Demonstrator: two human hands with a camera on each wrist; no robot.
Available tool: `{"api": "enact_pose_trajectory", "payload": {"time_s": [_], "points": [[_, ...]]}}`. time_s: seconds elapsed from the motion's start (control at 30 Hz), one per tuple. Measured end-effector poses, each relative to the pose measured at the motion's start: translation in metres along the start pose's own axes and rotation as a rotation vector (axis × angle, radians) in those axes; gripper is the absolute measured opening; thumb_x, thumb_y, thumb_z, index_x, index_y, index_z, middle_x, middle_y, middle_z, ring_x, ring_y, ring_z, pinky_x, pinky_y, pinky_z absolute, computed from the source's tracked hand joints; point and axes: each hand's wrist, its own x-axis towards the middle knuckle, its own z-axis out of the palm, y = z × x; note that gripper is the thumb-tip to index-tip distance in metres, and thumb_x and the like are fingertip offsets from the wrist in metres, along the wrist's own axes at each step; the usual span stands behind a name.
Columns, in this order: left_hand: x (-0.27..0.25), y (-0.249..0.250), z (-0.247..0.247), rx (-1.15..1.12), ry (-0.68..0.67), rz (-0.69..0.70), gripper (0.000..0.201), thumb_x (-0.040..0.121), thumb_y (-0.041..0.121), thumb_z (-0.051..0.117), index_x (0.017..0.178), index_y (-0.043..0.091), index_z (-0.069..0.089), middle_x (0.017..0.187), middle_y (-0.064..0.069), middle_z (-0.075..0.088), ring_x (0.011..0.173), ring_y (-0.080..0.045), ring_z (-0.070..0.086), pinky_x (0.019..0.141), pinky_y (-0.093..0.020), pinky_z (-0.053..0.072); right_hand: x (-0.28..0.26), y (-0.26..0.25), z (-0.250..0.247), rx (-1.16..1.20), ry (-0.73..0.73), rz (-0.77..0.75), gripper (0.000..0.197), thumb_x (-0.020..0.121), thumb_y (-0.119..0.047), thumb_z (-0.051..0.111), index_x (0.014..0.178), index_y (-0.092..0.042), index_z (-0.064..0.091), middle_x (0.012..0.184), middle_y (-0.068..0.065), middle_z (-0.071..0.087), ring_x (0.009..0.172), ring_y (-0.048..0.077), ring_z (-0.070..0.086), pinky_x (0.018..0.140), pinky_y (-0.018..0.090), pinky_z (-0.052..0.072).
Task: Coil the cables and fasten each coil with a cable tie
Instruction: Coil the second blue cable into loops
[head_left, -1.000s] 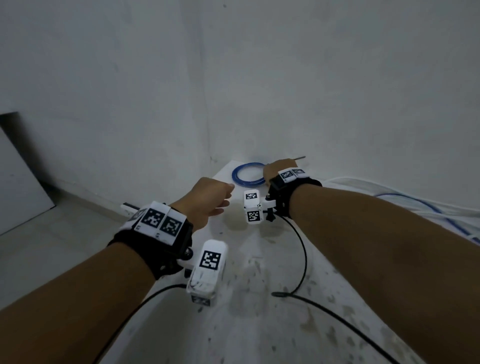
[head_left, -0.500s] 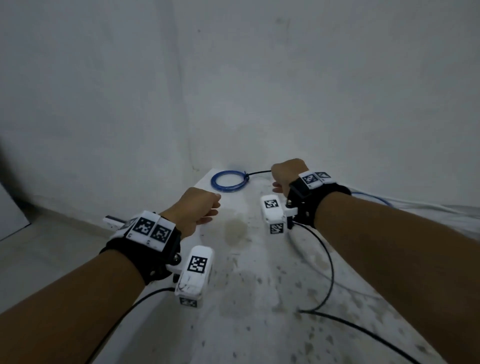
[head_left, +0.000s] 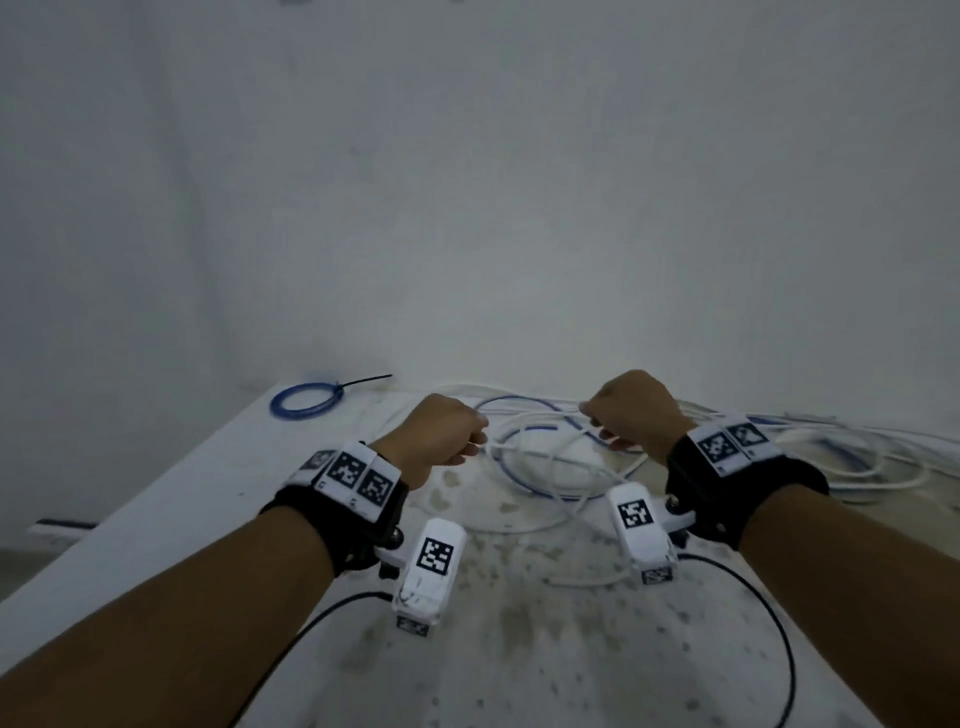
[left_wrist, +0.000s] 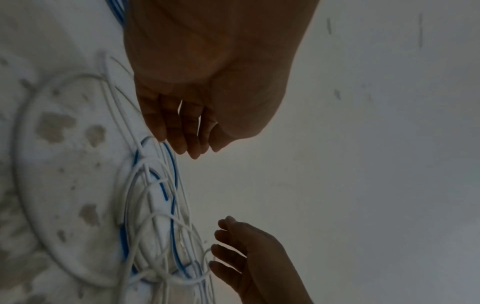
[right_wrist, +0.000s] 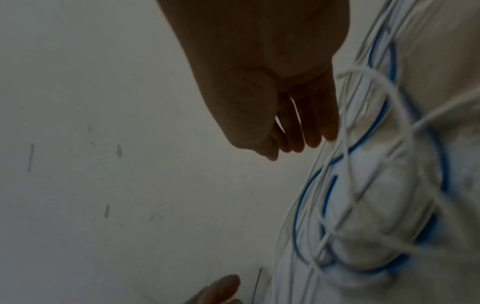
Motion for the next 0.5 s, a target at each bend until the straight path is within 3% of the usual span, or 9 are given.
{"api": "enact_pose_trajectory", "payload": {"time_s": [0.07, 0.2, 0.3, 0.43, 0.5], "points": [[0.002, 0.008, 0.026, 0.085, -0.035, 0.050, 0.014, 0.097, 0.017, 0.058, 0.098, 0.004, 0.065, 0.090, -0.008, 0.067, 0.072, -0.015, 0.060, 0.062, -0.022, 0.048, -0.005, 0.021, -0.016, -0.214, 0.035, -0.048, 0.038, 0.089, -0.028, 0.066, 0.085, 0.009, 0.071, 0.082, 0.020, 0.072, 0.075, 0.031, 0.069, 0.070, 0.040, 0.059], [0.015, 0.019, 0.069, 0.134, -0.088, 0.050, 0.012, 0.096, 0.015, 0.059, 0.099, 0.005, 0.064, 0.095, -0.010, 0.066, 0.074, -0.015, 0.060, 0.062, -0.022, 0.048, -0.010, 0.048, -0.033, -0.424, 0.063, -0.145, 0.030, 0.089, -0.029, 0.063, 0.080, -0.003, 0.073, 0.082, 0.012, 0.070, 0.080, 0.027, 0.067, 0.064, 0.027, 0.043], [0.035, 0.025, 0.088, 0.195, -0.083, 0.064, 0.004, 0.095, 0.009, 0.059, 0.095, 0.007, 0.063, 0.083, -0.008, 0.062, 0.063, -0.011, 0.060, 0.055, -0.020, 0.048, 0.002, 0.058, -0.036, -0.487, 0.061, -0.216, 0.024, 0.091, -0.031, 0.063, 0.095, -0.009, 0.073, 0.100, 0.008, 0.070, 0.097, 0.026, 0.065, 0.078, 0.030, 0.048], [0.081, 0.024, 0.095, 0.517, -0.016, 0.147, 0.008, 0.090, 0.007, 0.053, 0.083, 0.009, 0.055, 0.082, -0.019, 0.059, 0.076, -0.024, 0.054, 0.068, -0.036, 0.047, 0.033, 0.062, -0.030, -0.589, 0.062, -0.262, 0.024, 0.091, -0.035, 0.061, 0.110, -0.023, 0.068, 0.116, 0.001, 0.066, 0.114, 0.030, 0.056, 0.097, 0.041, 0.045], [0.109, 0.018, 0.089, 0.677, 0.072, 0.174, 0.016, 0.091, 0.009, 0.052, 0.096, 0.002, 0.066, 0.105, -0.018, 0.068, 0.093, -0.031, 0.061, 0.083, -0.036, 0.049, 0.051, 0.061, -0.025, -0.687, 0.031, -0.268, 0.026, 0.093, -0.036, 0.058, 0.113, -0.021, 0.066, 0.118, 0.003, 0.064, 0.116, 0.031, 0.053, 0.099, 0.045, 0.043]]}}
